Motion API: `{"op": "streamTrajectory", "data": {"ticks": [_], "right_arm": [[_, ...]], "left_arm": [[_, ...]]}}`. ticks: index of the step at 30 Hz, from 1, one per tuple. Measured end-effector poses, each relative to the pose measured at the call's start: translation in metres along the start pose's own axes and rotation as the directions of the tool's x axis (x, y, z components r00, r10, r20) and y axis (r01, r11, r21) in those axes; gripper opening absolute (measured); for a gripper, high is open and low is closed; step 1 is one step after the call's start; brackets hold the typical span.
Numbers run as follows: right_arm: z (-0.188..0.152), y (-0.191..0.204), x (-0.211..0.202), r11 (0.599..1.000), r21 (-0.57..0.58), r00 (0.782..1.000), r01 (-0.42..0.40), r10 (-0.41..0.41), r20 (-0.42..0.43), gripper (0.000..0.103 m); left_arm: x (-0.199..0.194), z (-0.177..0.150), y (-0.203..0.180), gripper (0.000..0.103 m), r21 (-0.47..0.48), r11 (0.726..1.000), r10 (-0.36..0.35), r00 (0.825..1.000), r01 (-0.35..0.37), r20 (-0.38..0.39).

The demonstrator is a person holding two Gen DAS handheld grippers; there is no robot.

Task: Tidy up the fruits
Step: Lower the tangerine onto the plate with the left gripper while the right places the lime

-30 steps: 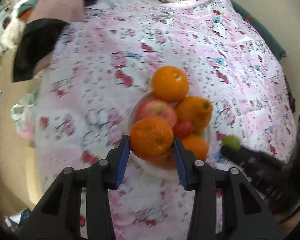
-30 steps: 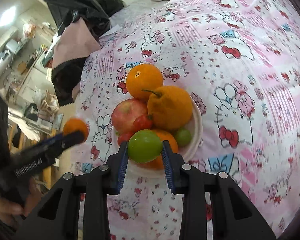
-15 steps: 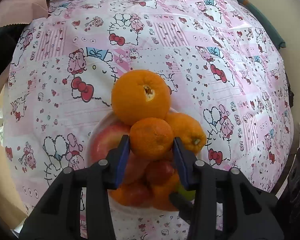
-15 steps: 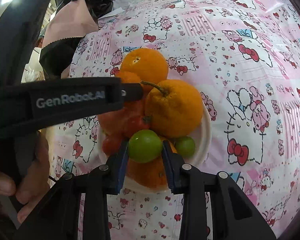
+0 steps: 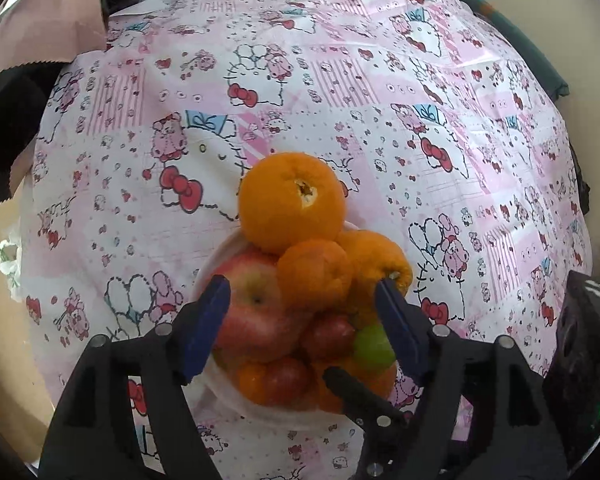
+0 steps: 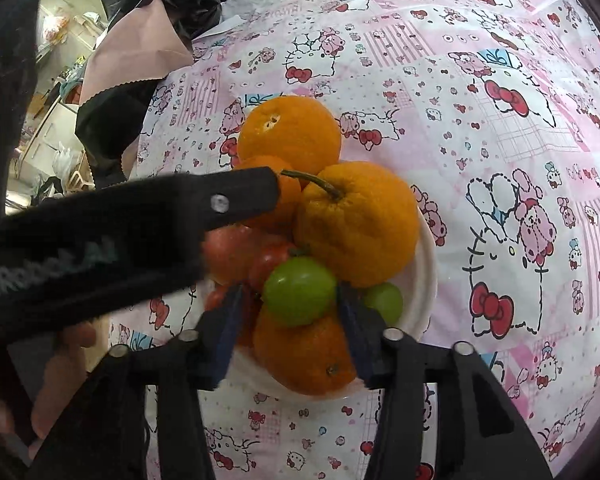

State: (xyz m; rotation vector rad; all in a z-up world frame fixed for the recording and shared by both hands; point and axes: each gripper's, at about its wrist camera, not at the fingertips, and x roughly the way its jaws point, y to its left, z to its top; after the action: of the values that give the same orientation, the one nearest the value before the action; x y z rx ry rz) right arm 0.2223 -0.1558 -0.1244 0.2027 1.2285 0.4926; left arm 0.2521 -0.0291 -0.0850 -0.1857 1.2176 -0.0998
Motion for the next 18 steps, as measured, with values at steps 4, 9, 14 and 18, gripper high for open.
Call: {"op": "streamTrajectory", "data": {"ticks": [4,9,14,18], "right_arm": [[-0.001,-0.001,0.000,1.000,0.008,1.000,0.004,-0.004,-0.007,0.063],[-0.001,-0.006,-0.001,1.000,0.028,1.000,-0.007,0.007,-0.016,0.064],[-0.001,-0.008,-0.004,0.999,0.033,1.000,-0.010,0.010,-0.012,0.064],[-0.001,-0.008,-0.004,1.000,0.024,1.000,-0.001,0.002,-0.022,0.064]], "left_arm": [[-0.007,-0.004,0.003,0.072,-0.002,1.000,0.010,1.000,-0.010,0.007],[-0.016,-0.008,0.006,0.072,0.006,1.000,0.026,0.999,-0.027,0.024],[-0.017,-0.009,0.007,0.072,-0.002,1.000,0.027,0.999,-0.027,0.025],[-0.018,-0.010,0.004,0.072,0.011,1.000,0.028,0.999,-0.029,0.029]]}}
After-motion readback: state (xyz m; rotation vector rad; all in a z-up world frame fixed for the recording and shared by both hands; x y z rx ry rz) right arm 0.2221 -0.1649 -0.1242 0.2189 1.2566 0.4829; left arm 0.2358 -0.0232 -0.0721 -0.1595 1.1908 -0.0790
